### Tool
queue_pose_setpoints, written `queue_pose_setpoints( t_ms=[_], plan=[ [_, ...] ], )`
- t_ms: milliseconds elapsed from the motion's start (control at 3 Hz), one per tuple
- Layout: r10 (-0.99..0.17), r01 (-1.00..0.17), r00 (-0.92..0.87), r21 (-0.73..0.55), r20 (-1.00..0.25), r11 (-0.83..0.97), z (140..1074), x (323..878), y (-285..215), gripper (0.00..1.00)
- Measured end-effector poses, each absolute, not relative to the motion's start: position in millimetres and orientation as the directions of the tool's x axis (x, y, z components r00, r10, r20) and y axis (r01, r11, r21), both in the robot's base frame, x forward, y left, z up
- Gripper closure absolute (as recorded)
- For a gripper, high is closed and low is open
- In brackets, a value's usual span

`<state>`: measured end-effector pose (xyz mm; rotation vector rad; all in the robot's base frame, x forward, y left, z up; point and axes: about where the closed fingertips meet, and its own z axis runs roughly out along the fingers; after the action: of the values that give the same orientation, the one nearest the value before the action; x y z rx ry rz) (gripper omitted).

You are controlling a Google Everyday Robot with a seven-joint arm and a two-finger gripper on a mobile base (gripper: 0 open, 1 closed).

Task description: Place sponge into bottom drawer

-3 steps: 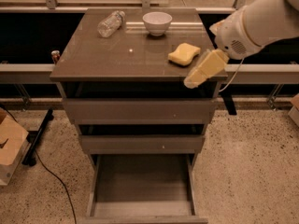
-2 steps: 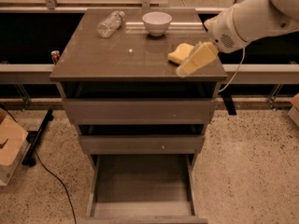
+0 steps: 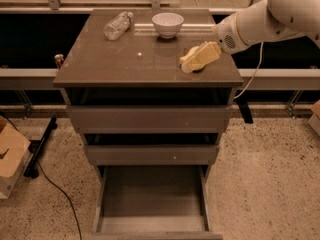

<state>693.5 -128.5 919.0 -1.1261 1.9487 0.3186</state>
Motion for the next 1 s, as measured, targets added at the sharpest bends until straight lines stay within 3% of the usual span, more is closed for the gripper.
queue_pose_setpoints(
  t_ms=[1000],
  plan=[
    [-0.531, -0.765, -0.245, -0.175, -0.811, 0.619, 904, 728, -121, 0.0]
  ],
)
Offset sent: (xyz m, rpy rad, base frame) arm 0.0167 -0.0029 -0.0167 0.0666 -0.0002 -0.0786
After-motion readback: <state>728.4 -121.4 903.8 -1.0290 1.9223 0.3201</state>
